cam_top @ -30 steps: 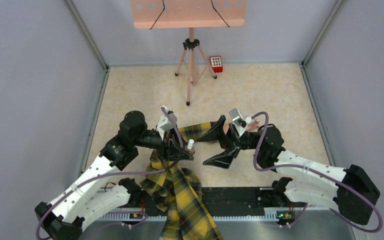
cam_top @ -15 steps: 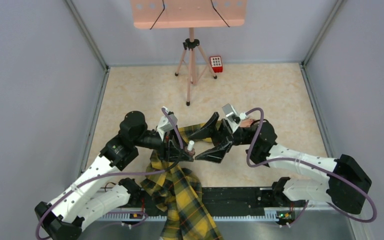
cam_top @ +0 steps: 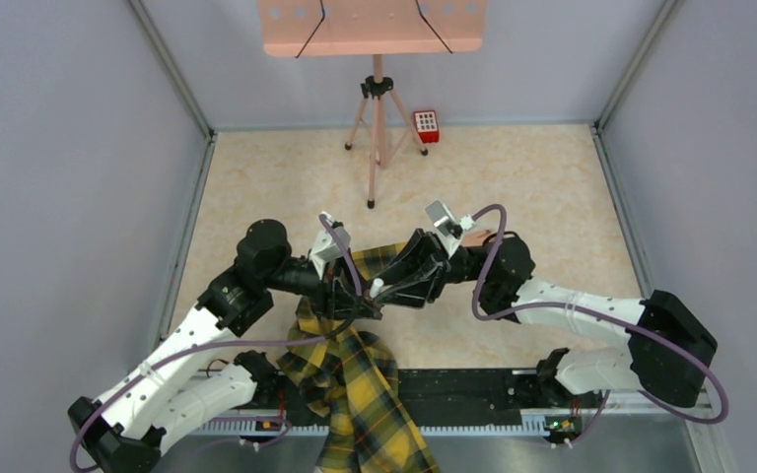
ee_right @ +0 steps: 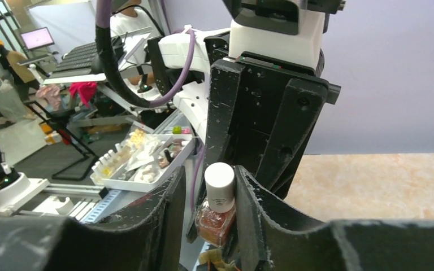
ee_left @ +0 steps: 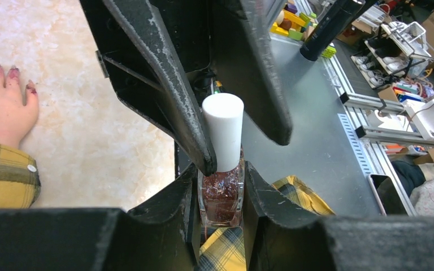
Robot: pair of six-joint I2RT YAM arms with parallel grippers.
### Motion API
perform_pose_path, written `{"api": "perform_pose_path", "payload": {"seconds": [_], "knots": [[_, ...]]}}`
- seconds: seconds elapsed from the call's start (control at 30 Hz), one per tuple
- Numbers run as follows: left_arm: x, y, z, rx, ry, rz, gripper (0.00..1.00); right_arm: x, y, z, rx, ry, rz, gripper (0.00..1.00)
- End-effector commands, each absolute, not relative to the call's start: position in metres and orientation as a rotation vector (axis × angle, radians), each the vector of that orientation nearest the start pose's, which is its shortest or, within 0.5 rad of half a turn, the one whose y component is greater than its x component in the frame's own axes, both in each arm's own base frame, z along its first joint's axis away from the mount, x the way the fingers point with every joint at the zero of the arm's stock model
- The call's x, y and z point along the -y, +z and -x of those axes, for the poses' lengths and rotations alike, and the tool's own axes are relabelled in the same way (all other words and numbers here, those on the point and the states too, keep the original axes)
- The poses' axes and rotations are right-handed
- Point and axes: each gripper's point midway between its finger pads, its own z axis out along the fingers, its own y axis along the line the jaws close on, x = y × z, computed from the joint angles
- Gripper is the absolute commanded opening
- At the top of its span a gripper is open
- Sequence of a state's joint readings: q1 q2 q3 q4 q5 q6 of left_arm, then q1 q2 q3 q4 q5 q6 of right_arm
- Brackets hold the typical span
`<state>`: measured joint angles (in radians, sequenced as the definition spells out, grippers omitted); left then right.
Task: Paint the nails
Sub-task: Screw the nail polish bottle.
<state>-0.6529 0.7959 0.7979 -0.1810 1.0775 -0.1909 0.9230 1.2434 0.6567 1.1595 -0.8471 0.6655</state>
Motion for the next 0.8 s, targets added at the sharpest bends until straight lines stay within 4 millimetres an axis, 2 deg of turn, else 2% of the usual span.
{"api": "perform_pose_path", "payload": {"seconds": [0.0,0.1,0.13,0.33,0.77], "knots": [[0.260,0.312,-0.080,-1.382,-1.479,-1.244,0.00,-0.353,0.368,-0.069,-0.838,1.807,1.086,0.29],[0.260,0.311,-0.083,-1.387,-1.454,-1.230,0.00,-0.357,0.364,-0.070,-0.879,1.819,1.104,0.04],[0.260,0.311,-0.084,-1.389,-1.444,-1.225,0.00,-0.359,0.362,-0.071,-0.898,1.819,1.107,0.00],[0.258,0.312,-0.095,-1.402,-1.363,-1.170,0.00,-0.367,0.346,-0.082,-0.998,1.780,1.097,0.00],[0.242,0.305,-0.151,-1.516,-1.036,-0.929,0.00,-0.388,0.294,-0.114,-1.328,1.666,1.021,0.00]]}}
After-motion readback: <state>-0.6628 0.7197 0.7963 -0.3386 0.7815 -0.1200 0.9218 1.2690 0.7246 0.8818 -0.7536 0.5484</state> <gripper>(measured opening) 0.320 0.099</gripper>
